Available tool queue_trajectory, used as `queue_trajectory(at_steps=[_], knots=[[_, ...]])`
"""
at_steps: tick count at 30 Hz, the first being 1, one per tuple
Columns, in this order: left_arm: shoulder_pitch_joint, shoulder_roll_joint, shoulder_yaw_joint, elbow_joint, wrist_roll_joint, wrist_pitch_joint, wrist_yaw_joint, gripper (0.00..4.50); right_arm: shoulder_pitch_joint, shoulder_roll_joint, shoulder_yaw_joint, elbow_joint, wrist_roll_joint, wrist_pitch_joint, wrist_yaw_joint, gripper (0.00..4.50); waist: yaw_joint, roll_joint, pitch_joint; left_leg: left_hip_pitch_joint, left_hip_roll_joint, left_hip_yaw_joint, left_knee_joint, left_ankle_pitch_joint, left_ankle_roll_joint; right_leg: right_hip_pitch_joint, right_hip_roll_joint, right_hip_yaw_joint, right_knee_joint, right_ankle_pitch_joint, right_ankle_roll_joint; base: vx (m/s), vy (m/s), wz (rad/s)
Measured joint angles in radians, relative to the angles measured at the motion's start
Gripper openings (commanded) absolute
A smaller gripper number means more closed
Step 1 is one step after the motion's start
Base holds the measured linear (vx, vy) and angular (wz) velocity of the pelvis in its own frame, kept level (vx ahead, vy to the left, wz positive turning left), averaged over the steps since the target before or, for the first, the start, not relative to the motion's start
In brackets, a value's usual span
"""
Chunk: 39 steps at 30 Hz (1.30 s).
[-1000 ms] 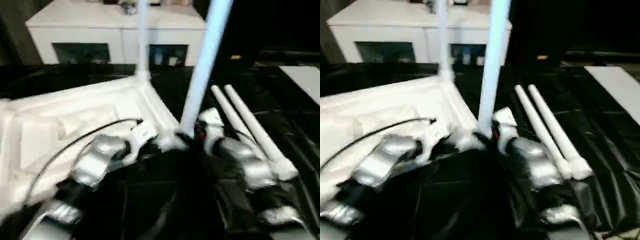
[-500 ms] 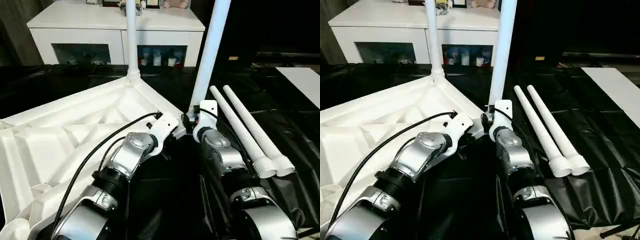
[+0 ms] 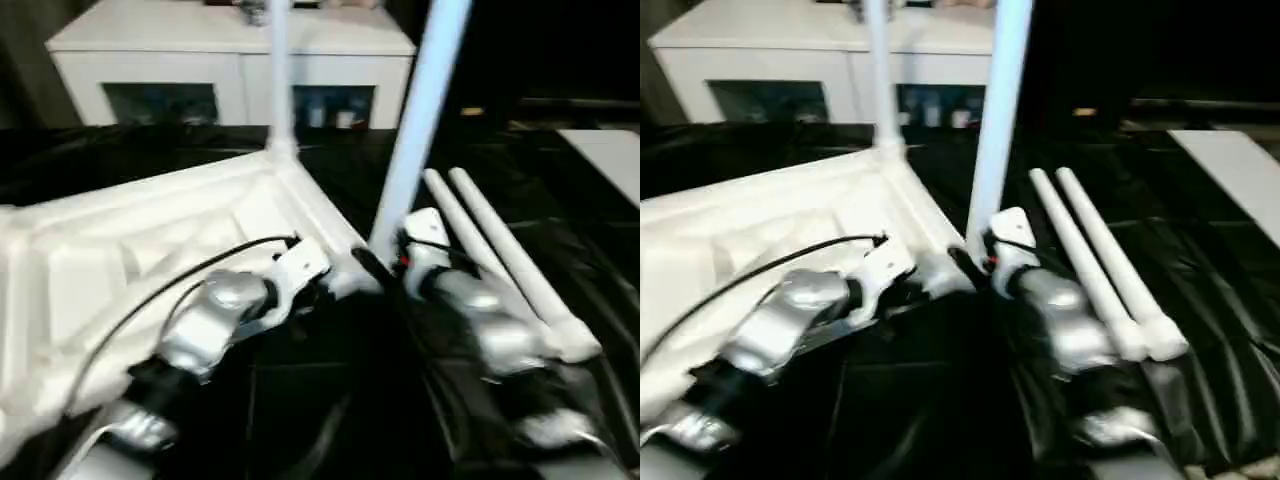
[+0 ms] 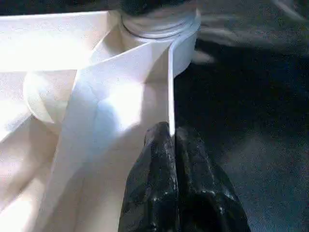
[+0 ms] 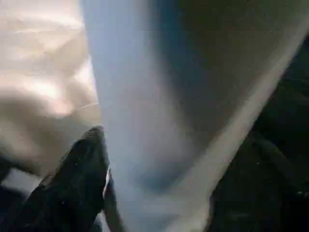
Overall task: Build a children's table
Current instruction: Rotate leg to tighten
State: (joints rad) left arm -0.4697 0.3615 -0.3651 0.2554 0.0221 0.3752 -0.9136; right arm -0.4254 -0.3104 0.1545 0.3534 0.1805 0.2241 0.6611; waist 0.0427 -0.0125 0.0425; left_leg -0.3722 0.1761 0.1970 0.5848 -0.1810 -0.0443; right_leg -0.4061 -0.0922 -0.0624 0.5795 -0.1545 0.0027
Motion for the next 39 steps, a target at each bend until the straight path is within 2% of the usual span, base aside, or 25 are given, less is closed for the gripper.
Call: queue_trajectory(at_steps=[4,11,18,19,24,30,35,39], knots=[[0.012,0.033,-0.005,-0.03,-0.026,-0.011,-0.09,0.0,0.04,-0.097,0.062,-0.043,0.006,0.007,0.187,3.77,0.008,0.0,0.0,-0.001,0.002,0.001,-0.001,-0.001,0.001,-0.001,0.001,-0.001,0.0,-0.004,0.003,0.03,-0.007,0.02],[0.013,0.054,-0.009,-0.028,-0.029,-0.02,-0.13,0.0,0.046,-0.124,0.085,-0.028,-0.021,-0.019,0.252,3.77,0.011,0.0,0.0,-0.002,0.002,0.002,0.001,-0.001,0.001,0.0,0.0,0.0,0.0,-0.004,0.001,0.0,0.0,0.0],[0.013,0.058,-0.01,-0.024,-0.029,-0.028,-0.142,0.0,0.039,-0.101,0.069,-0.009,0.012,-0.017,0.267,3.77,0.011,0.0,0.0,-0.002,0.002,0.001,0.002,-0.001,0.001,0.001,0.0,0.0,0.001,-0.003,0.001,0.0,0.0,0.0],[0.013,0.058,-0.01,-0.024,-0.029,-0.028,-0.145,0.0,0.039,-0.1,0.067,-0.008,0.018,-0.016,0.269,3.51,0.011,0.0,0.0,-0.002,0.002,0.001,0.002,-0.001,0.001,0.001,0.0,0.0,0.001,-0.003,0.001,0.0,0.0,0.0],[0.013,0.059,-0.009,-0.024,-0.03,-0.03,-0.155,0.0,0.04,-0.091,0.035,0.001,0.053,-0.006,0.29,3.25,0.014,0.0,0.0,-0.002,0.002,0.002,0.002,-0.001,0.001,0.001,0.0,0.0,0.001,-0.003,0.001,0.0,0.0,0.0],[0.013,0.062,-0.01,-0.024,-0.03,-0.03,-0.163,0.0,0.042,-0.093,0.037,0.007,0.044,-0.018,0.3,2.73,0.015,0.0,0.0,-0.002,0.002,0.001,0.004,-0.001,0.001,0.001,0.0,0.0,0.001,-0.003,0.001,0.0,0.0,0.0],[0.014,0.062,-0.01,-0.024,-0.03,-0.03,-0.165,0.0,0.042,-0.092,0.037,0.011,0.043,-0.022,0.304,2.7,0.015,0.0,0.0,-0.001,0.002,0.001,0.004,-0.001,0.001,0.002,0.0,0.0,0.002,-0.003,0.001,0.0,0.0,0.0],[0.014,0.054,0.001,-0.015,-0.028,-0.021,-0.137,0.0,0.042,-0.039,0.026,0.029,0.027,-0.033,0.214,2.7,0.008,-0.001,0.0,0.001,0.002,0.001,0.005,-0.001,0.001,0.002,0.0,0.001,0.005,-0.003,0.001,0.0,0.0,0.0]])
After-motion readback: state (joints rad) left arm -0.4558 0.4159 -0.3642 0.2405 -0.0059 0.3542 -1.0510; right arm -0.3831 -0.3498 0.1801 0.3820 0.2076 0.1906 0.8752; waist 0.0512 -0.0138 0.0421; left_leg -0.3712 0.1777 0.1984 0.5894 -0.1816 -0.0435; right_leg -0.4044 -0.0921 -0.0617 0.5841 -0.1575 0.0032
